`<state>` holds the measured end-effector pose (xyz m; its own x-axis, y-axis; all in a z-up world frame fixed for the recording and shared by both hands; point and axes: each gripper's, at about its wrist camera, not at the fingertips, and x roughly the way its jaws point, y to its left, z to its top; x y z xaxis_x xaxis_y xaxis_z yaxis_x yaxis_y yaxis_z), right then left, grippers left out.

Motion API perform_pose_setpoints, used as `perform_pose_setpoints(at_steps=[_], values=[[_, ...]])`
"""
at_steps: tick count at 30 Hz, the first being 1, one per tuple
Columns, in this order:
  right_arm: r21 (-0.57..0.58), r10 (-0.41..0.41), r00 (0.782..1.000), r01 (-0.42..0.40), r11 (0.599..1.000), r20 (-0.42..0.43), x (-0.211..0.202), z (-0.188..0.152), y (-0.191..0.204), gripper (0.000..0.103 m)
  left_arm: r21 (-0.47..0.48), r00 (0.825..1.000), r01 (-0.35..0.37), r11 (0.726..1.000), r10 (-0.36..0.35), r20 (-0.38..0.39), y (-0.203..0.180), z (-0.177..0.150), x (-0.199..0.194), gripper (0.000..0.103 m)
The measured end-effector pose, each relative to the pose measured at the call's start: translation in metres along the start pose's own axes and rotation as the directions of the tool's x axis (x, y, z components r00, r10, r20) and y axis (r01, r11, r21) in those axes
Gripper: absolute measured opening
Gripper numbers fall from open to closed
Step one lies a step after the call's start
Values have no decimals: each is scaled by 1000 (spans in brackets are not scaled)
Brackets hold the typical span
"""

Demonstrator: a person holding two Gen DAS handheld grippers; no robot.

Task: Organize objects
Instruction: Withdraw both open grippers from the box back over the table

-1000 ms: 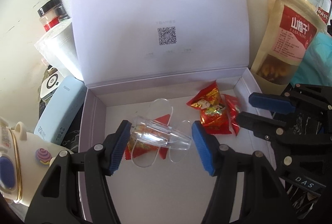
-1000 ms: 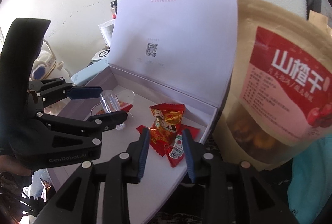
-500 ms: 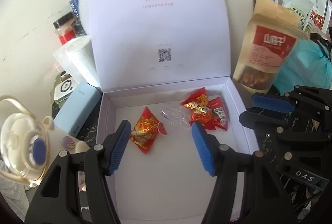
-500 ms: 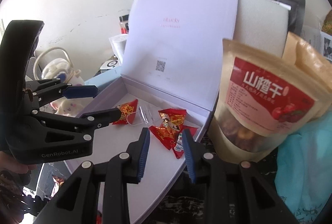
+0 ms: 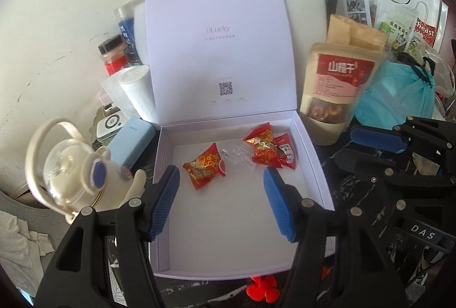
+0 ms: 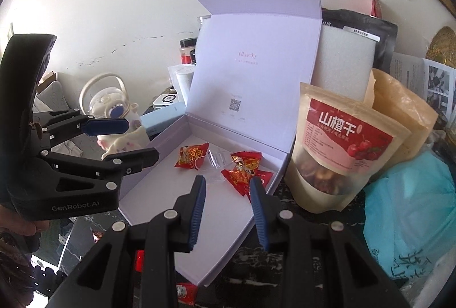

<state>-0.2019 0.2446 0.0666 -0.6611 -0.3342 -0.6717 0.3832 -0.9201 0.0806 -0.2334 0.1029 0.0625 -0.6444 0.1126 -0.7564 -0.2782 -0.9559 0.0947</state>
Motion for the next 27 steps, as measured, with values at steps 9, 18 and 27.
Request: perform_pose_setpoints(at_steps=[9, 18, 27], values=[[-17, -4, 1000, 4, 1000, 30, -36, -13, 18, 32, 1, 999, -8, 1000, 8, 33, -4, -18, -38, 60], [-22, -6, 999, 7, 1000, 43, -63, -34, 33, 32, 8, 998, -27, 1000, 26, 64, -12, -40, -73, 63], [-34, 1, 999, 1, 999, 46, -83, -59, 48, 36, 3, 997, -31, 1000, 30, 77, -21, -68, -100, 69]])
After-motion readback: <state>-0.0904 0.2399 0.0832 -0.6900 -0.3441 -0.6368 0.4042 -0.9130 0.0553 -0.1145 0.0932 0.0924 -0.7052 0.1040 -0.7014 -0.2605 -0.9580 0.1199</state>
